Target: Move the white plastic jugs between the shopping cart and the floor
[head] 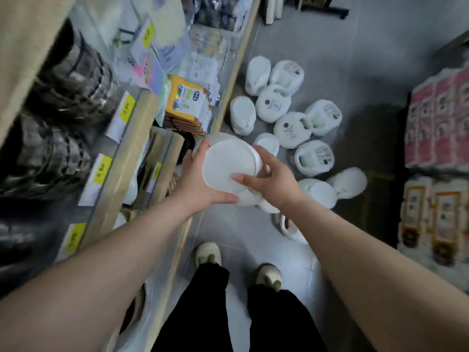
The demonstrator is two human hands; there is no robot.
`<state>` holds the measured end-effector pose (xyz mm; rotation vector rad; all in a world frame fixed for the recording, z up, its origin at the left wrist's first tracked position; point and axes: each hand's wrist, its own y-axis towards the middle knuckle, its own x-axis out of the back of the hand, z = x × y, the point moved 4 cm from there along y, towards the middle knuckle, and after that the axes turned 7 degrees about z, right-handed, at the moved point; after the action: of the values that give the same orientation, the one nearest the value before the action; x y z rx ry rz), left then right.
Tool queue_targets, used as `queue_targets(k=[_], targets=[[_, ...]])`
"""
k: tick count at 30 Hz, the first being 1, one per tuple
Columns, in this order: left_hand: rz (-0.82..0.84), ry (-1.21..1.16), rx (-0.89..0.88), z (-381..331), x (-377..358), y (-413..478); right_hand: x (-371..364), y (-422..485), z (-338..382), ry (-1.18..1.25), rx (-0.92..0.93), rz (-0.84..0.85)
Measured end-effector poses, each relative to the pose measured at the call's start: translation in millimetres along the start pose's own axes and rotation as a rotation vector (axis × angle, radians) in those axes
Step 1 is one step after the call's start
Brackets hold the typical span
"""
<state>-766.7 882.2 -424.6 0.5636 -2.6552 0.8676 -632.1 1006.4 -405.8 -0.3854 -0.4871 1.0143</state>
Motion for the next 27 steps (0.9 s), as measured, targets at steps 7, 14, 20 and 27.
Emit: queue_targets(k=[7, 14, 20, 27], targets=[[-0.042, 0.041, -0.147, -76.4, 41.8, -66.7, 10.0, -65.5, 74.6, -0.003, 0.122, -0.029], [-0.279, -0.064, -0.181, -121.4, 32.0, -116.1, 41.0, -81.2, 113.3, -0.151, 0.233, 0.132], [-0.6, -0.196, -0.065, -132.4, 6.0, -174.6, 52.7, -104.8, 151.3, -0.325, 0.366, 0.372], [-0.86, -0.379, 0.015, -114.4, -23.1, -276.4, -1.8, -158.3, 164.3, -0.417, 0.461, 0.653]])
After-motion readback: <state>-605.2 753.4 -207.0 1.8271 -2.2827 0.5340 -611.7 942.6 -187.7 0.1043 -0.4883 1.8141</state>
